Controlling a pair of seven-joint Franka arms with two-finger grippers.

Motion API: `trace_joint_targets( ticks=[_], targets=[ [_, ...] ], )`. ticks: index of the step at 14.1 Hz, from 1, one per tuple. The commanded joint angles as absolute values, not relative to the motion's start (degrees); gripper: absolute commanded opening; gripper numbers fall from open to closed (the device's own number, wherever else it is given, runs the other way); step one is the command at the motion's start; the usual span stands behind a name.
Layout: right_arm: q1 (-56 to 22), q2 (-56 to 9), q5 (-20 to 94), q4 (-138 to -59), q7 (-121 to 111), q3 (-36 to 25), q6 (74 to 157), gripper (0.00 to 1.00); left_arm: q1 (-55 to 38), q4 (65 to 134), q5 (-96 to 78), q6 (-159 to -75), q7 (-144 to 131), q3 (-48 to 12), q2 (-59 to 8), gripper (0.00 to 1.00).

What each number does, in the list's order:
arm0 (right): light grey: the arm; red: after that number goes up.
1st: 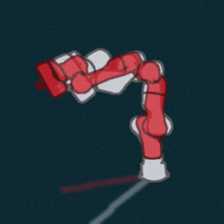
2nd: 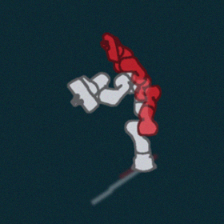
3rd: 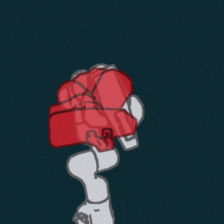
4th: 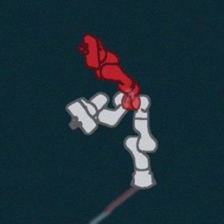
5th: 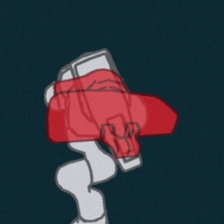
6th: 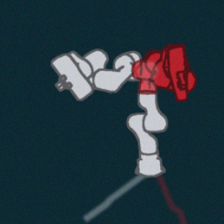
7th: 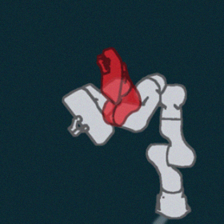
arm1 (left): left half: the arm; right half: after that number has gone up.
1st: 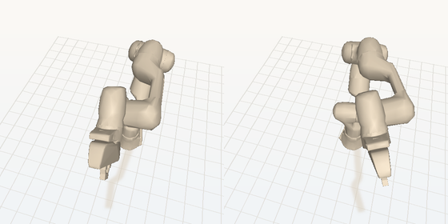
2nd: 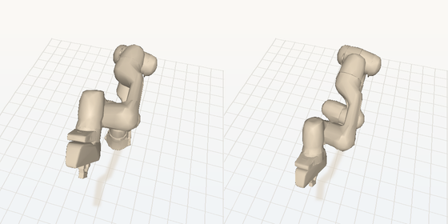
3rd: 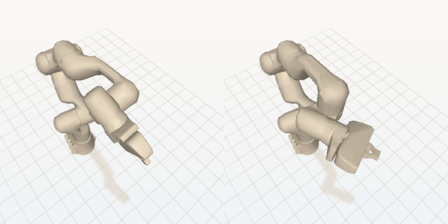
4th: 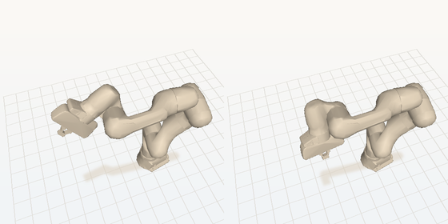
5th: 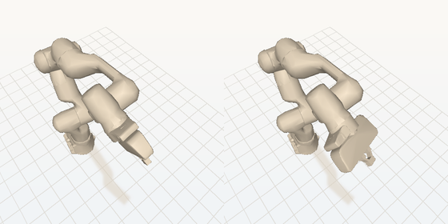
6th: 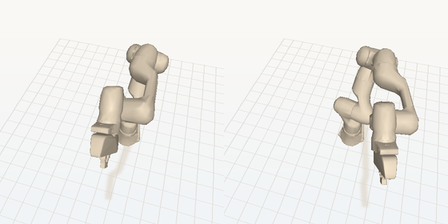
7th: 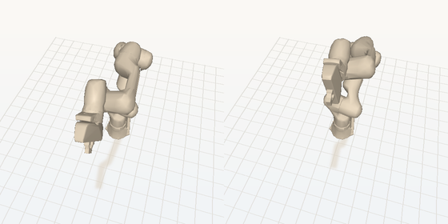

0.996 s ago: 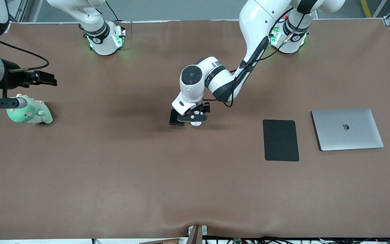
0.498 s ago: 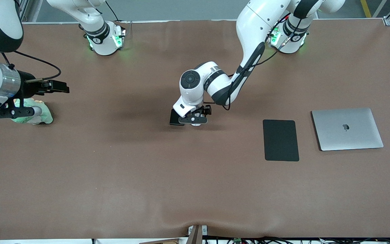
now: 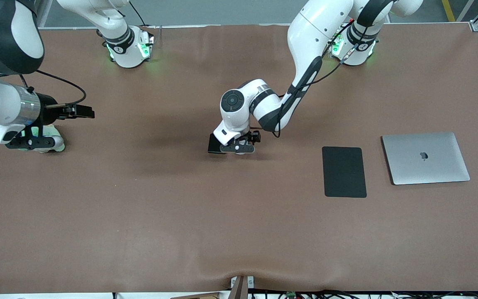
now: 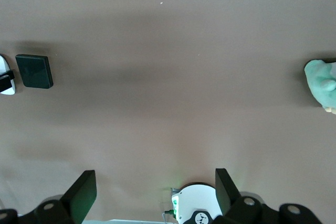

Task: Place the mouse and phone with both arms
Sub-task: 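Lower and close the left gripper on the mouse while the right gripper advances, then carry the mouse toward the mouse pad while the right gripper grasps the phone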

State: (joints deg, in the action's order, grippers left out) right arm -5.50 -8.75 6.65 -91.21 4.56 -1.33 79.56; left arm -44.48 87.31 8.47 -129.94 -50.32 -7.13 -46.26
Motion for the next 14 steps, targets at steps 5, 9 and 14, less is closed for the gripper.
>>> trace_joint_targets(
  ticks=[5, 9, 14],
  targets=[
    [-8.17, -6.33, 7.65, -95.98, 9.05, -1.49, 84.29, 1.00, -45.35, 86.22, 9.40, -130.61, -53.53, -6.42, -47.02, 0.06],
    [-9.48, -6.42, 7.82, -96.06, 10.10, -1.41, 84.37, 1.00, -44.91, 86.13, 9.14, -130.52, -53.70, -6.50, -44.92, 0.05],
    [-14.58, -6.94, 7.82, -97.99, 16.78, -1.41, 90.16, 1.00, -43.95, 86.22, 9.05, -128.24, -55.63, -6.33, -39.83, 0.05]
  ],
)
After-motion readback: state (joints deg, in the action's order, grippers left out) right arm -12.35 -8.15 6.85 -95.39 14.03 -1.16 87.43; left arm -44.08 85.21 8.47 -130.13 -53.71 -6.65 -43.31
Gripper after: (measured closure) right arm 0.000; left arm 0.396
